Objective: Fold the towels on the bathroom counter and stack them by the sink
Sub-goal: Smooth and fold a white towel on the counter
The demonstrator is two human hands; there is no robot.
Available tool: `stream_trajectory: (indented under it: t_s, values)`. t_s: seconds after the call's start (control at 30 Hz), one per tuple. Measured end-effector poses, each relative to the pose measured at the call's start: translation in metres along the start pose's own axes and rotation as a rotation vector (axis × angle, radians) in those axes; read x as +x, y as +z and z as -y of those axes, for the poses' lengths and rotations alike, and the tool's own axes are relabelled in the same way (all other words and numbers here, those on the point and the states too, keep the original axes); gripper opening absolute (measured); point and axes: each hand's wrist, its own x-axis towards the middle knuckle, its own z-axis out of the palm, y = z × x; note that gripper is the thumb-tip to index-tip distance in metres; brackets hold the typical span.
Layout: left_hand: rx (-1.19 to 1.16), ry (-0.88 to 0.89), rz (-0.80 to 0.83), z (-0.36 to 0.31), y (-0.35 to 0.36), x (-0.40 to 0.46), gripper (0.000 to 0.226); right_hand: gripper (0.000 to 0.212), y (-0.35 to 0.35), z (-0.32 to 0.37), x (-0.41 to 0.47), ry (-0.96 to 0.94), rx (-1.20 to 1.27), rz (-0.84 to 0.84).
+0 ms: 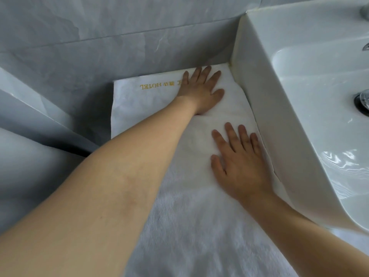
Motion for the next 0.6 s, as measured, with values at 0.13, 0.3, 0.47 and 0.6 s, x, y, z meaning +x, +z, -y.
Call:
stream_trajectory:
  t_s: [0.13,0.3,0.47,0.6]
  values:
    - [0.035,0.05,-0.04,0.0,0.007,0.0,0.072,0.062,0.001,0.0,-0.007,0.036,0.034,-0.076]
    - [0.029,0.076,-0.065,-0.006,0.009,0.006,0.073,0.055,0.0,0.002,-0.009,0.09,0.054,-0.146]
    - [0.015,0.123,-0.096,-0.019,0.014,0.011,0.068,0.06,0.001,0.001,-0.006,0.061,0.028,-0.121]
    - [0.033,0.095,-0.085,-0.019,0.01,0.011,0.071,0.067,0.0,0.001,-0.002,0.091,0.043,-0.073]
